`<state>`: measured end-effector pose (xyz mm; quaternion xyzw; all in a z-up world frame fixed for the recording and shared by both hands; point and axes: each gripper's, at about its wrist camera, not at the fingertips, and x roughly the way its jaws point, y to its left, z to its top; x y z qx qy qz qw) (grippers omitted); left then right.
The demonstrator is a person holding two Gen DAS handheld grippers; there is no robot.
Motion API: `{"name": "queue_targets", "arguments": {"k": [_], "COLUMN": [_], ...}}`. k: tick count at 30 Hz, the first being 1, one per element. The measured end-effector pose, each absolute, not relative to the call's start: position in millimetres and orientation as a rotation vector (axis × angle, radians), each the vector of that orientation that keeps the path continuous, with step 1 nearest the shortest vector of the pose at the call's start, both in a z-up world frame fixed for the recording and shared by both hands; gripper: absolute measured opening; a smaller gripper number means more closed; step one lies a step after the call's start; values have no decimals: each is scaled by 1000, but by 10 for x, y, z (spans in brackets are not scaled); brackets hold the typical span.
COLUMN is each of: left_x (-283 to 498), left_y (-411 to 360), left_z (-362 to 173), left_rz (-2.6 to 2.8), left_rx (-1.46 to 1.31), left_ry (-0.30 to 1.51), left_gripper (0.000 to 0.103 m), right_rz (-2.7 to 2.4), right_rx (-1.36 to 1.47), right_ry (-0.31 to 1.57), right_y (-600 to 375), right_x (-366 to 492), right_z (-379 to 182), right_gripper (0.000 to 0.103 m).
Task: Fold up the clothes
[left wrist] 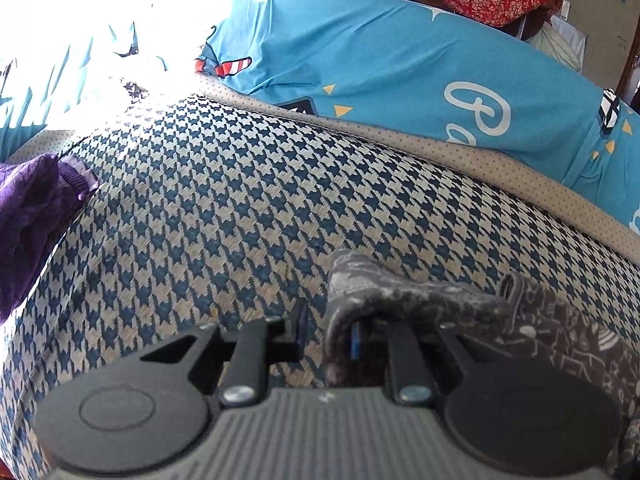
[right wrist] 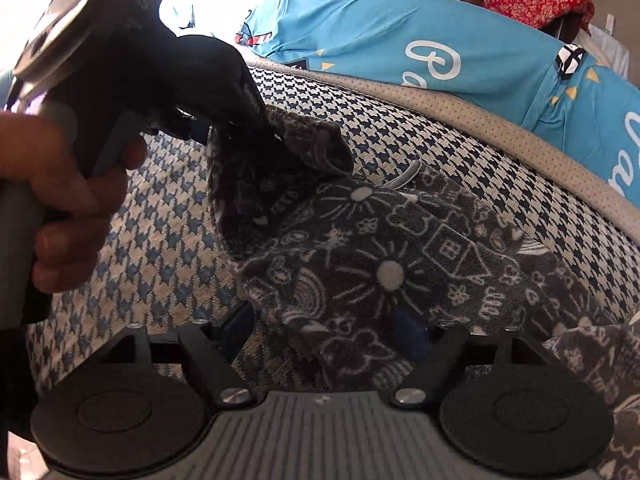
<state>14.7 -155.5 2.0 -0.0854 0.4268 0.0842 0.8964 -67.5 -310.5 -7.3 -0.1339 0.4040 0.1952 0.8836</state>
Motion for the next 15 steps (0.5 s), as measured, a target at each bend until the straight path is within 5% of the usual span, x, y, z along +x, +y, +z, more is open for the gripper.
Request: {"name": "queue_targets", "arguments": {"k": [4, 7, 10, 15], "left_x": [143, 130, 102, 20], "left_y": [-1565, -1578, -1558, -1508], "left_z": [58, 112, 214, 390], "left_rz": [155, 140, 136, 149], "left_rx": [-178, -176, -180, -157], "left_ry": [879, 865, 834, 750], "left_gripper": [21, 29, 42, 73], "right_rz": [320, 304, 296, 338], "right_rx": [-213, -23, 41, 114], "right_ry": [836, 841, 781, 692], "right_y": [-3172, -3370, -3402, -3329], "right_x": [-570, -452, -465, -430], "right_z": [-17, 91, 199, 407], "right_gripper": [32, 15, 3, 3]}}
